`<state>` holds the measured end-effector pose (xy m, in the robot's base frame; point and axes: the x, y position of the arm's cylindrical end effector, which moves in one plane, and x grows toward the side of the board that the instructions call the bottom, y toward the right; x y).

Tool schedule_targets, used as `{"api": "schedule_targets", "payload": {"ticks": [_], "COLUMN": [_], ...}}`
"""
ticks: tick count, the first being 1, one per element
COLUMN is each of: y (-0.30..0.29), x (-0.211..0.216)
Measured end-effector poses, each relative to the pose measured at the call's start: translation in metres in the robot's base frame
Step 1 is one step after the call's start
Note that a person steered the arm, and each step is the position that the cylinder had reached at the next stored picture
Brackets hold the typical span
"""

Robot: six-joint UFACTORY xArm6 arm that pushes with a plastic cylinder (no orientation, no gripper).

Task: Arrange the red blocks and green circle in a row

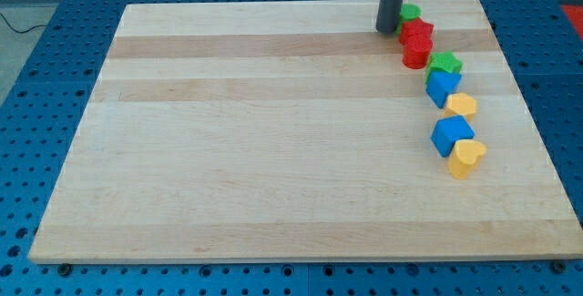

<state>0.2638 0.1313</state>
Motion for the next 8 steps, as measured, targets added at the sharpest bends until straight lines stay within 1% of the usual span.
{"api": "schedule_targets", "payload": {"ticks": [1,2,3,4,5,6,7,8], "y": [-0.012,-0.021,-0.017,0.001,0.021,0.027,0.021,-0.013], "x": [0.014,0.043,0.066,0.075,0.075,0.074,0.074,0.070]}}
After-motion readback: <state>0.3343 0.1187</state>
